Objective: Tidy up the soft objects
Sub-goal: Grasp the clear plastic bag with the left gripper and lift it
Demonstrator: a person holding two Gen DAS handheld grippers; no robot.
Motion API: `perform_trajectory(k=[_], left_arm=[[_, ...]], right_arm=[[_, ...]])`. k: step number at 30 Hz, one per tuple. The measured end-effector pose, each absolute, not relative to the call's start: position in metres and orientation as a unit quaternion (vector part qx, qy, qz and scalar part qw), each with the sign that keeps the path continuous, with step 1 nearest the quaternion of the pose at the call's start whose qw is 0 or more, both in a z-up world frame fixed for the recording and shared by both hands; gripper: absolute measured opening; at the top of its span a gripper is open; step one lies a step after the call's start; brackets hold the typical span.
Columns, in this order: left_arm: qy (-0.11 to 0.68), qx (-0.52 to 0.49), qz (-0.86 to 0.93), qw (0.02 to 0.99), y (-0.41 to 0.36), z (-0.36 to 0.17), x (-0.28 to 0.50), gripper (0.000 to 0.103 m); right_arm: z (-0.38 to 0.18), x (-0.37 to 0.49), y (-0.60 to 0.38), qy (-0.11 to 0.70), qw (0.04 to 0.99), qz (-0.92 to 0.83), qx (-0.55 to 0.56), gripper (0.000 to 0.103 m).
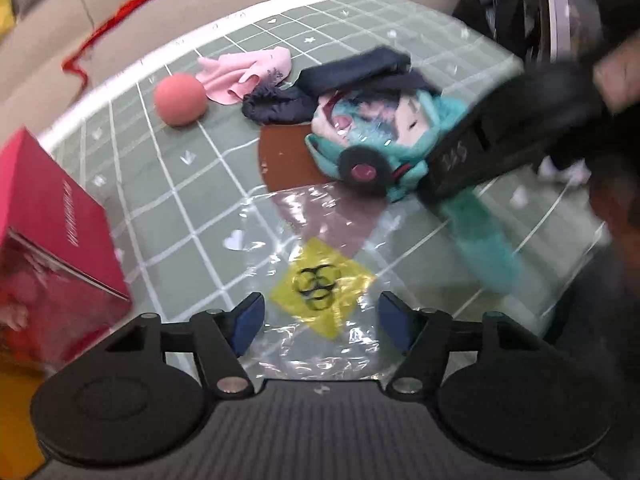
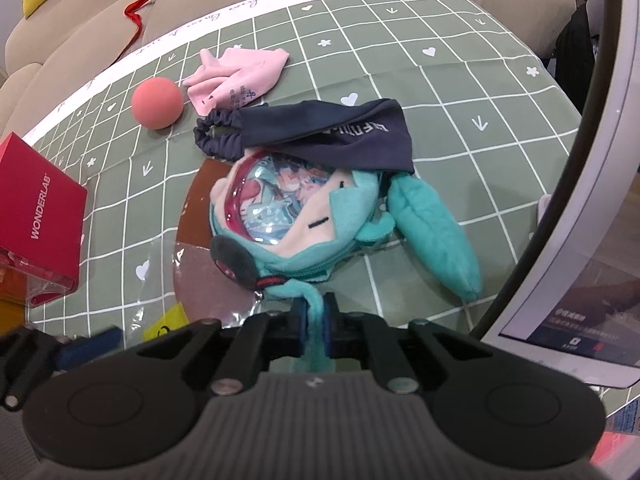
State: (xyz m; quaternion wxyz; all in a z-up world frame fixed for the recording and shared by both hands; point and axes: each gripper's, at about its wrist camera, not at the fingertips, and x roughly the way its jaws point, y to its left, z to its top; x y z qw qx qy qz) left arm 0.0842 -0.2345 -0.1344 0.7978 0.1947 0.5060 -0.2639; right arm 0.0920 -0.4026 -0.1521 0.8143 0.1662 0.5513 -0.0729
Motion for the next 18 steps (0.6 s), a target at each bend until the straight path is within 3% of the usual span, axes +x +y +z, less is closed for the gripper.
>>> perform_trajectory(k=[3,7,14,16,18], left_arm=[[0.513,0.162,-0.300,0.788,-0.235,-0.129,0.086,0.090],[0.522,0.200,-0.282,0.780,-0.243,-0.145,0.087,0.090],[0.517,0.188,-0.275,0.789,-0.239,-0.150,0.089,0.102],[0.510,0.189,-0.279,0.791,-0.237,-0.151,0.087,0.102],[0.508,0.187,-0.288,0.790,-0.235,-0.150,0.086,0.095]], right_arm=[[-0.153,0.093,-0.403,0.553,0.812,-0.073,0.171,0.006],[-0.153,0.094,-0.405,0.554,0.810,-0.073,0.177,0.006],[-0.153,0.093,-0.406,0.555,0.809,-0.070,0.180,0.006],[-0.153,0.094,-0.406,0.556,0.809,-0.071,0.180,0.006],[-0.153,0.094,-0.406,0.556,0.809,-0.070,0.180,0.006]])
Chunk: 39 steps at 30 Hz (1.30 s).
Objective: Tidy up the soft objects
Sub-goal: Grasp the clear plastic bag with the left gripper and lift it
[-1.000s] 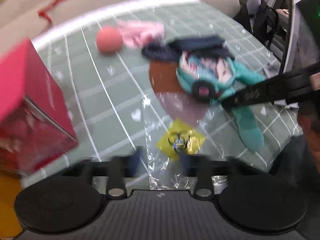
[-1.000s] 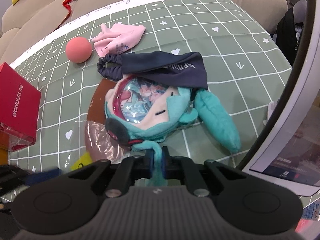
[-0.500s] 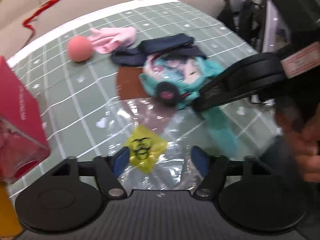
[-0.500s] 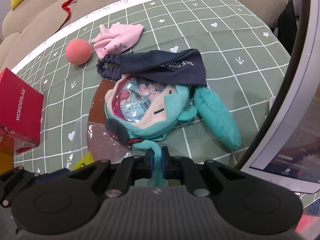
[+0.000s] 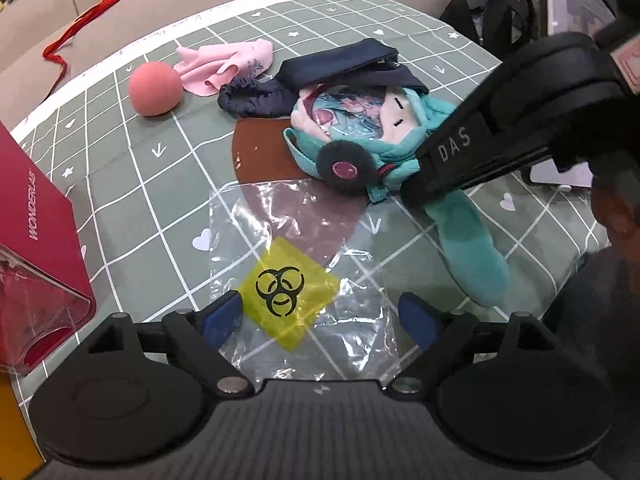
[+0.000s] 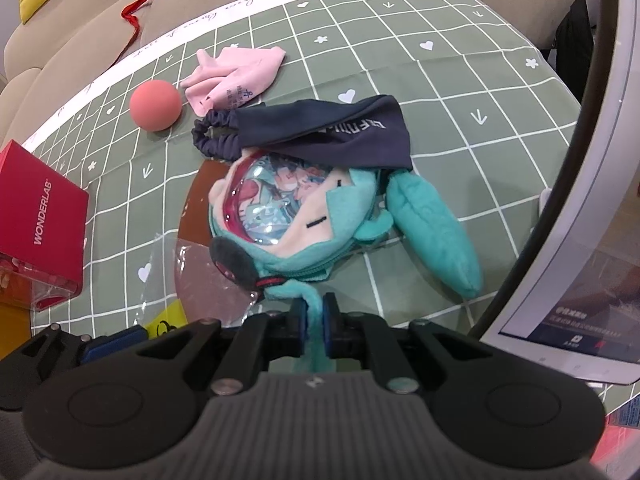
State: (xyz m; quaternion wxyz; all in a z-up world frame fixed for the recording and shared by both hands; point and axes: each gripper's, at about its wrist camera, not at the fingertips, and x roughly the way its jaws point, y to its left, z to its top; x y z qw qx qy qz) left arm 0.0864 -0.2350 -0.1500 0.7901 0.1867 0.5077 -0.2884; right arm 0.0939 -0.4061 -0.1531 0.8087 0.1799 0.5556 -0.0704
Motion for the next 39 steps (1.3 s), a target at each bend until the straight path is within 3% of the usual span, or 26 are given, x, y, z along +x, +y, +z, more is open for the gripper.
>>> perform_trajectory(k=[1,2,4,5,6,11,16,29,39], left_arm=[[0.507,0.187,-0.288,0.791,-0.234,-0.149,0.087,0.091],[0.505,0.186,-0.288,0.792,-0.233,-0.146,0.085,0.080],[0.501,0.186,-0.290,0.794,-0.230,-0.142,0.085,0.055],[0.500,0.186,-0.289,0.795,-0.228,-0.140,0.086,0.032],[0.501,0.183,-0.288,0.795,-0.227,-0.139,0.087,0.020],[0.519,0.154,-0.289,0.789,-0.221,-0.138,0.095,0.007],[0.516,0.142,-0.274,0.799,-0.217,-0.135,0.094,0.001],[0.507,0.097,-0.236,0.823,-0.194,-0.100,0.107,0.001],[0.553,0.040,-0.214,0.804,-0.177,-0.072,0.113,0.001]], right_arm=[[-0.153,0.094,-0.406,0.556,0.809,-0.070,0.179,0.006],[-0.153,0.094,-0.406,0.555,0.809,-0.070,0.179,0.006],[-0.153,0.094,-0.406,0.555,0.809,-0.070,0.178,0.006],[-0.153,0.094,-0.406,0.555,0.809,-0.070,0.178,0.006],[-0.153,0.094,-0.406,0.555,0.810,-0.070,0.178,0.006],[-0.153,0.093,-0.405,0.554,0.811,-0.068,0.172,0.002],[-0.153,0.092,-0.407,0.558,0.807,-0.062,0.184,0.001],[-0.110,0.079,-0.409,0.508,0.833,-0.067,0.208,0.001],[-0.065,0.068,-0.411,0.461,0.849,-0.061,0.251,0.001]])
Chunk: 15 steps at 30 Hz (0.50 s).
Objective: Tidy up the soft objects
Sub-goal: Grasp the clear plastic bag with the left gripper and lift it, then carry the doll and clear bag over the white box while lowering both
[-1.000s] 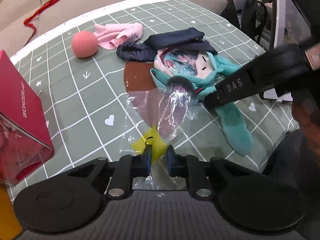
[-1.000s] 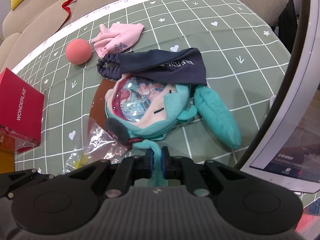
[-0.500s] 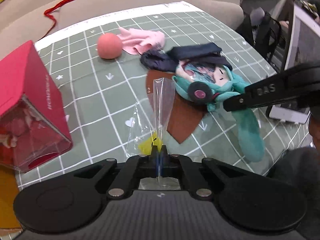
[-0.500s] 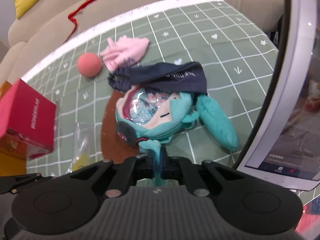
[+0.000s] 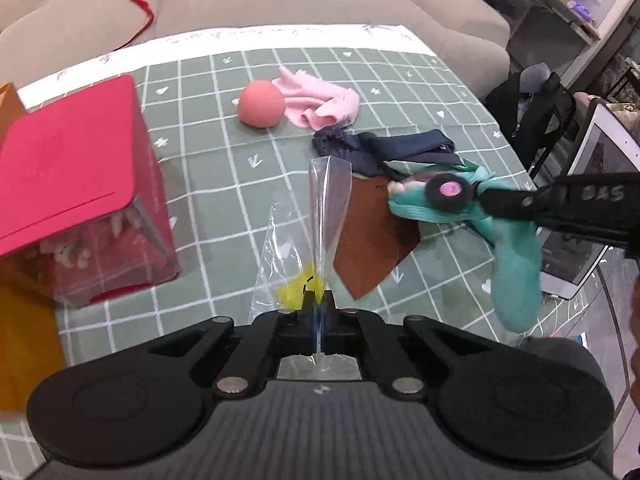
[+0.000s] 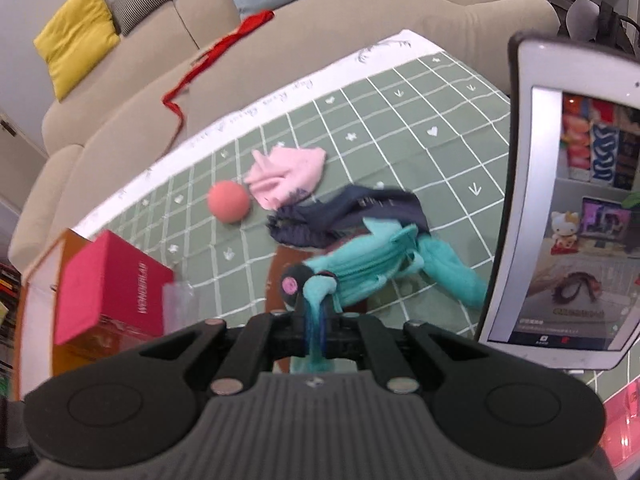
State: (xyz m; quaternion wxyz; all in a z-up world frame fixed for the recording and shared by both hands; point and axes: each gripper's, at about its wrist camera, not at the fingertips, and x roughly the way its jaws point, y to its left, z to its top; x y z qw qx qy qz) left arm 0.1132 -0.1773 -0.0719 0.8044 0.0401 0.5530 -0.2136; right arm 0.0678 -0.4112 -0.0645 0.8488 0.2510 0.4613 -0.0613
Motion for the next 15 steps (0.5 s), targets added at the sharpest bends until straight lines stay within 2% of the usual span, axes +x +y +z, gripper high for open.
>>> perform_trajectory(k=[15], left_arm=[[0.594,0.004,-0.179,0.784,-0.122,-0.044,0.084,0.001]], right_arm=[[-0.002,0.021,-0.363,0.460,0.851,-0.008,0.251,0.001]])
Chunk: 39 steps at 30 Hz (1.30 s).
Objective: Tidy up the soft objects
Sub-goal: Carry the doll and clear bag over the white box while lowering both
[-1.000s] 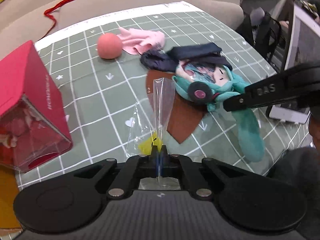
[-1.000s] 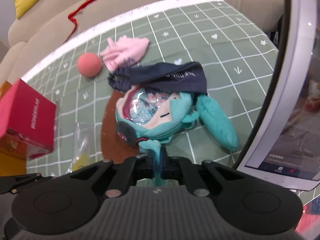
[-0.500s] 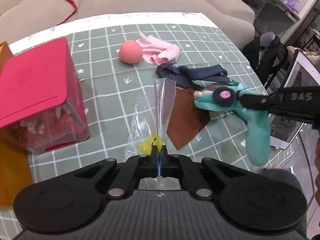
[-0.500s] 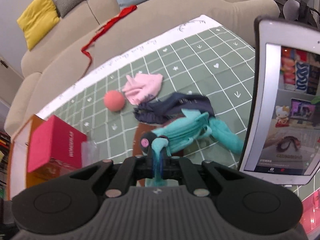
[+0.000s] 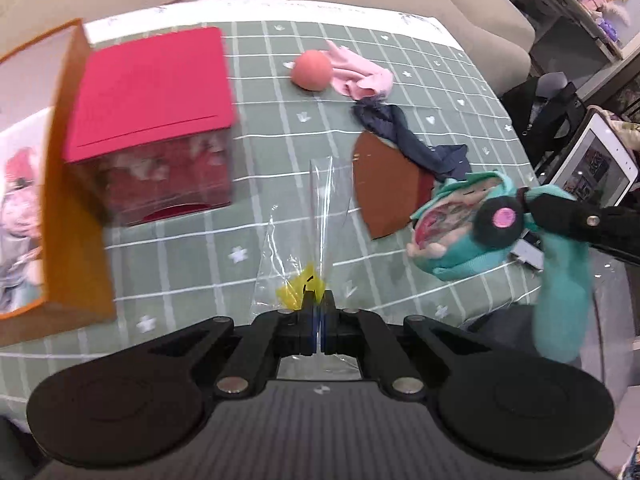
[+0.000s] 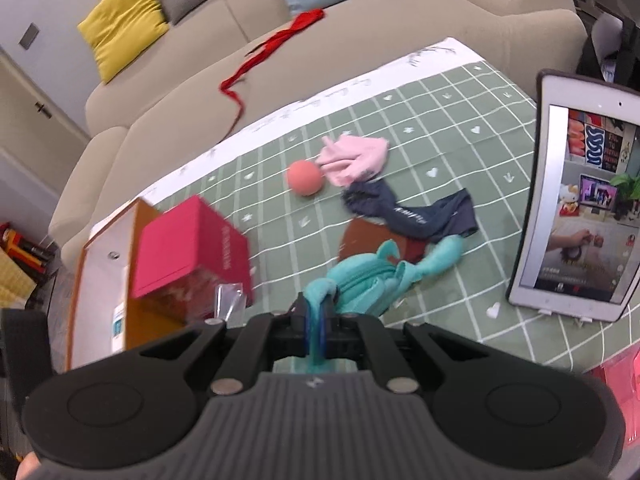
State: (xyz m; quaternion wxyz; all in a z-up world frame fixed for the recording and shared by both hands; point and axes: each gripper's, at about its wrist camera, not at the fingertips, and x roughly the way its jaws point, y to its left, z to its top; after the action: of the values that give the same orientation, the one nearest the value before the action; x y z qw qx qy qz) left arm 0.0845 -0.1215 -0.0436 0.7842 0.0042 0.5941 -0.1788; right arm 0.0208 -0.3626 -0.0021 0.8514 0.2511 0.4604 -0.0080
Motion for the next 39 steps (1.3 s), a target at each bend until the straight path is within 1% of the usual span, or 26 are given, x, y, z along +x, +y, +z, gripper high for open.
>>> perform_trajectory(k=[6,15,18,22,27,30,33,37,39], left_arm=[[0.600,-0.029,-0.157,0.784,-0.073,-0.022,0.065,0.001],[0.596,-0.106,-0.096,0.790,0.030,-0.003,0.037,0.001],[0.589,-0.127,-0.072,0.795,0.064,0.005,0.036,0.001],[0.571,-0.132,-0.057,0.808,0.099,0.022,0.040,0.002],[0.545,-0.135,-0.041,0.827,0.132,0.039,0.064,0.002],[0.540,-0.133,-0.034,0.830,0.144,0.033,0.086,0.003],[0.549,-0.144,-0.024,0.823,0.156,0.017,0.107,0.002],[0.553,-0.151,-0.017,0.819,0.166,0.001,0.125,0.002],[0.557,-0.151,-0.016,0.817,0.170,-0.007,0.130,0.002]], right_arm=[[0.031,0.003,-0.326,0.458,0.857,0.029,0.236,0.001],[0.078,-0.003,-0.247,0.446,0.861,0.115,0.215,0.001],[0.092,0.008,-0.213,0.442,0.861,0.151,0.203,0.001],[0.108,0.030,-0.168,0.436,0.859,0.192,0.188,0.001],[0.125,0.065,-0.112,0.426,0.856,0.243,0.162,0.001],[0.117,0.094,-0.087,0.417,0.860,0.250,0.159,0.001],[0.085,0.132,-0.072,0.448,0.840,0.241,0.191,0.001],[0.047,0.162,-0.054,0.465,0.832,0.243,0.178,0.001],[0.037,0.169,-0.046,0.467,0.833,0.244,0.168,0.001]])
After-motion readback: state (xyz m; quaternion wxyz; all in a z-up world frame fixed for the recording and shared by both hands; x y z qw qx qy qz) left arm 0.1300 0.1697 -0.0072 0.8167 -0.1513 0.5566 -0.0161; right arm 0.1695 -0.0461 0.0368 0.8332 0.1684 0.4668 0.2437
